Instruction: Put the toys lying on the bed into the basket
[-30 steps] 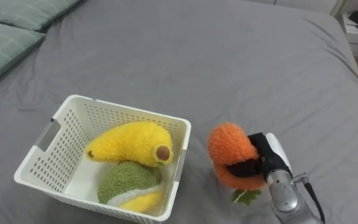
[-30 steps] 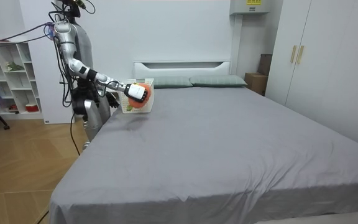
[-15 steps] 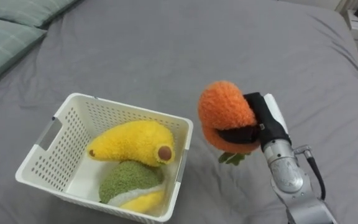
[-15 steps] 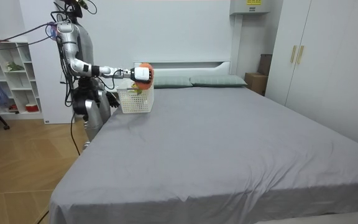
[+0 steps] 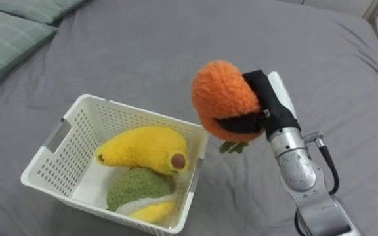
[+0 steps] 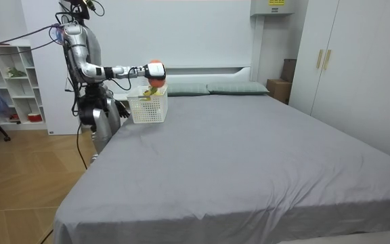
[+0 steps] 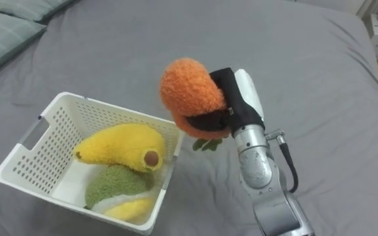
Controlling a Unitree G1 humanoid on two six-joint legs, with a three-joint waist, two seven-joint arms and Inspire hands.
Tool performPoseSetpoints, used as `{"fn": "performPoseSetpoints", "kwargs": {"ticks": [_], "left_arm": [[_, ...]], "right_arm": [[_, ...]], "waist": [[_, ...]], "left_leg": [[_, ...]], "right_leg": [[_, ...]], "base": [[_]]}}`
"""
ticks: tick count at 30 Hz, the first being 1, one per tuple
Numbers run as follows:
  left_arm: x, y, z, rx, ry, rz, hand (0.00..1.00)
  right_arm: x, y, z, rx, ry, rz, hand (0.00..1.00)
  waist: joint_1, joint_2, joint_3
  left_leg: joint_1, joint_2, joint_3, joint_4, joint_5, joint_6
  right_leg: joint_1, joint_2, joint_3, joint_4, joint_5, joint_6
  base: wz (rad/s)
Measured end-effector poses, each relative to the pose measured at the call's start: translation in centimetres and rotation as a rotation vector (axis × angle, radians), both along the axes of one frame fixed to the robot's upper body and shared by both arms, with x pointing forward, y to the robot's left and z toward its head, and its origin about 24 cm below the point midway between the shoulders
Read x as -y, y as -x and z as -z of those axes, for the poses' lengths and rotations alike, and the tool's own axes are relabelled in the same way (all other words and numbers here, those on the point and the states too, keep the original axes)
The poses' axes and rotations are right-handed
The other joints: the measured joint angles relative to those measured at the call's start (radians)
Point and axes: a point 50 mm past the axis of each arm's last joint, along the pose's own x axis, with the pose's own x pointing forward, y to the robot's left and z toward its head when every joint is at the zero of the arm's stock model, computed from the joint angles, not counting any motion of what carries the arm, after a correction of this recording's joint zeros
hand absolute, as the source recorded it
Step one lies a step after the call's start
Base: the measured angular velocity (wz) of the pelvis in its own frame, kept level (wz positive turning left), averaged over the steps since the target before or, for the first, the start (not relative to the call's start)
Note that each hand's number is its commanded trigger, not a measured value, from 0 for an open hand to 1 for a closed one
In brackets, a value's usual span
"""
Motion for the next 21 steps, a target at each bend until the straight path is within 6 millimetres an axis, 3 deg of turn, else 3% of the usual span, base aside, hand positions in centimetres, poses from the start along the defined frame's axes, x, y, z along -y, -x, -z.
{"fn": "performPoseSetpoints", "kwargs": {"ticks": [7, 17, 18, 19, 20, 21], "left_arm": [[0.2, -0.9, -0.1, 0.012, 0.014, 0.013, 0.0], [0.4, -1.4, -0.2, 0.004, 0.008, 0.045, 0.0], [0.4, -1.4, -0.2, 0.003, 0.008, 0.045, 0.0], [0.4, -1.4, -0.1, 0.002, 0.008, 0.045, 0.0], [0.4, -1.4, -0.1, 0.002, 0.008, 0.045, 0.0], [0.4, -1.4, -0.1, 0.001, 0.008, 0.044, 0.0]], "right_arm": [[-3.1, -0.6, -1.5, 0.073, 0.043, -0.101, 1.0], [-5.9, -0.4, -1.4, 0.027, 0.095, -0.241, 1.0], [-5.9, -0.4, -1.4, 0.024, 0.095, -0.245, 0.72], [-6.0, -0.4, -1.5, 0.023, 0.092, -0.247, 0.27], [-6.1, -0.4, -1.5, 0.02, 0.091, -0.252, 0.02], [-6.2, -0.4, -1.5, 0.018, 0.091, -0.256, 0.0]], "waist": [[0.033, -0.006, 0.0045], [0.079, -0.01, 0.0079], [0.08, -0.01, 0.0082], [0.081, -0.01, 0.0082], [0.083, -0.01, 0.0082], [0.084, -0.01, 0.0082]], "left_leg": [[-0.009, -0.002, -0.011, 0.001, 0.0, 0.0], [-0.028, -0.002, -0.016, 0.004, 0.001, 0.0], [-0.028, -0.002, -0.016, 0.004, 0.001, 0.0], [-0.028, -0.003, -0.016, 0.004, 0.001, 0.0], [-0.029, -0.003, -0.016, 0.003, 0.001, 0.0], [-0.029, -0.003, -0.016, 0.003, 0.001, 0.0]], "right_leg": [[0.001, 0.004, -0.017, -0.001, 0.0, 0.0], [-0.018, 0.004, -0.018, -0.001, 0.001, 0.0], [-0.018, 0.004, -0.018, -0.001, 0.001, 0.0], [-0.018, 0.004, -0.018, -0.002, 0.001, 0.0], [-0.018, 0.004, -0.018, -0.002, 0.001, 0.0], [-0.018, 0.004, -0.018, -0.002, 0.001, 0.0]], "base": [[0.04], [0.01], [0.0], [0.0], [0.0], [0.0]]}}
